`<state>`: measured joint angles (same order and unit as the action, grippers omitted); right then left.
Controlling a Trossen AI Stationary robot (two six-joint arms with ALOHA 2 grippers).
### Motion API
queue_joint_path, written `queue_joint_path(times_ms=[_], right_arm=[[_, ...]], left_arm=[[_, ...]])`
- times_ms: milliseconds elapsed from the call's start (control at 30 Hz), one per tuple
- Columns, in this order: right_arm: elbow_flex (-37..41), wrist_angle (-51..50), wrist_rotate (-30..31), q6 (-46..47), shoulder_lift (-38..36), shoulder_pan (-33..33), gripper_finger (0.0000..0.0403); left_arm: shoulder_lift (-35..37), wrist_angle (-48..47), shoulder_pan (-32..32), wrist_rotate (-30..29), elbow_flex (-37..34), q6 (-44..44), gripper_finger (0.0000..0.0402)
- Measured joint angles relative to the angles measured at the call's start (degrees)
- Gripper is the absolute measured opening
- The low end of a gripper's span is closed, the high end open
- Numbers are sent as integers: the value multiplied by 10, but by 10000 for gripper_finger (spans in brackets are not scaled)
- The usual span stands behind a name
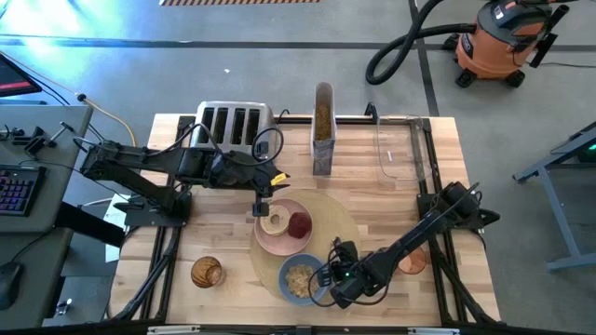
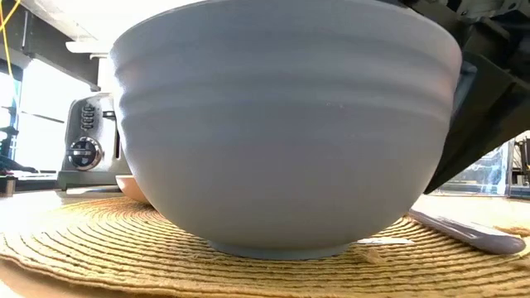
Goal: Arrange a breakfast setting
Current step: Put the spoon on the brown tablemat to the right of the blue bowl
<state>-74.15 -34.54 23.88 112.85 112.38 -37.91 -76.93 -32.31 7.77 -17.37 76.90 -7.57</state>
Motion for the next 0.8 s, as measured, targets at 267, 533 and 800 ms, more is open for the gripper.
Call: queue_joint_path(times_ms=[267,533,800], right_arm=[[0,12,-1,-11,0,0,0],[0,25,-4,-23,1,0,0],[0,37,-12,-22,10,0,0]], left_arm=[[0,0,0,0,0,4,90],[0,0,0,0,0,4,90],[0,-1,0,0,0,4,90]])
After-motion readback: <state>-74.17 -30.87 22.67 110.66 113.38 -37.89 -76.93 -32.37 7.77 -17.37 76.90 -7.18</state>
